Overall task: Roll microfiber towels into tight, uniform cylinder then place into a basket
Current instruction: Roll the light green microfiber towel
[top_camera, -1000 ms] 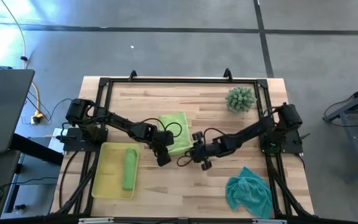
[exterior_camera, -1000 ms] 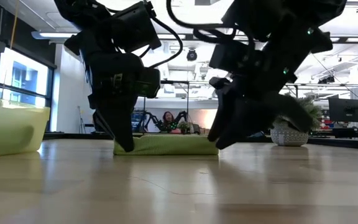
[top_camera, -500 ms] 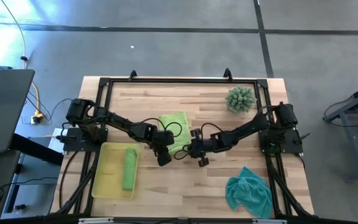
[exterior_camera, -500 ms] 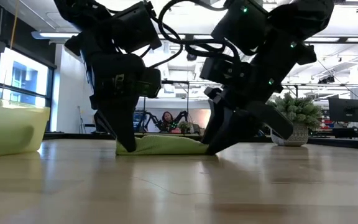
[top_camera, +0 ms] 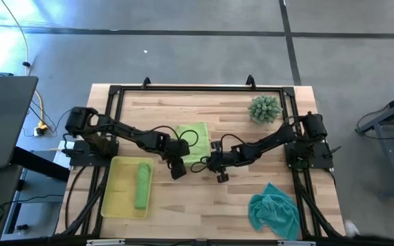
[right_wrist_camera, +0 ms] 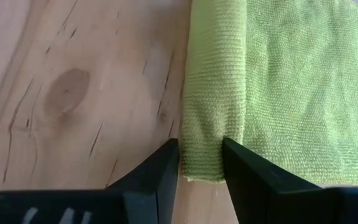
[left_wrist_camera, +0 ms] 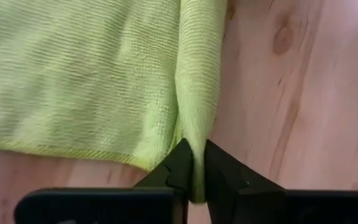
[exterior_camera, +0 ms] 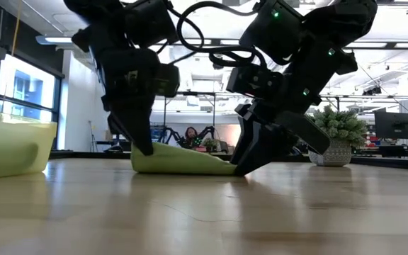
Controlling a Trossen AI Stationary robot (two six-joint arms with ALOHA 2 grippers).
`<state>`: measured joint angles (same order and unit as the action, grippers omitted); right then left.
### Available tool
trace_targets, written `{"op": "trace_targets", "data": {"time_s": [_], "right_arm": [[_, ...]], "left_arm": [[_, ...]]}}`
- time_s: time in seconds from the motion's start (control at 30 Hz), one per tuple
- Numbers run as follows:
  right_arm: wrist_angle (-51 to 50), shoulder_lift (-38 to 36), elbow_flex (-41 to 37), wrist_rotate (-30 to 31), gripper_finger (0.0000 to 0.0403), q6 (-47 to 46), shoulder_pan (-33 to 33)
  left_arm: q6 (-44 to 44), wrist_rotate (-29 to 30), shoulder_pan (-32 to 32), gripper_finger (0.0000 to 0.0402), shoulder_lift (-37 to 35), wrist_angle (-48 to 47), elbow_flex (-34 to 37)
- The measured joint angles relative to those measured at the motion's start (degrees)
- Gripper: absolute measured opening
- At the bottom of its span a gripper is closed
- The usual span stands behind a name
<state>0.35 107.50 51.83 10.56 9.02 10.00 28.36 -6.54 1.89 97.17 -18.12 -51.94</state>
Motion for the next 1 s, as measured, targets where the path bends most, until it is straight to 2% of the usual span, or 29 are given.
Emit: {"op": "trace_targets", "data": {"time_s": [0.23, 0.37, 0.67, 0.8, 1.0], "right_arm": [[0.04, 0.07, -0.07, -0.06, 0.0117, -1.28, 0.0], [-0.06, 0.09, -0.11, -0.08, 0.0117, -2.98, 0.0], [-0.38, 0.13, -0.15, 0.31, 0.0117, -7.42, 0.01], [-0.53, 0.15, -0.15, 1.8, 0.011, -10.66, 0.0], [-0.46, 0.17, -0.15, 2.28, 0.0069, -13.3, -0.46]], "left_arm": [[-4.29, 3.0, 1.34, 0.0091, -1.6, -6.49, -0.04], [-5.71, 2.5, 1.74, 0.0121, -1.58, -7.83, -0.04], [-15.86, 1.17, -0.32, 0.0138, -2.46, -15.46, -5.4], [-17.02, 1.09, -2.76, 0.0138, -2.78, -11.03, -5.21], [-20.63, 6.36, -7.07, 0.0136, -2.78, -1.89, -2.08]]}}
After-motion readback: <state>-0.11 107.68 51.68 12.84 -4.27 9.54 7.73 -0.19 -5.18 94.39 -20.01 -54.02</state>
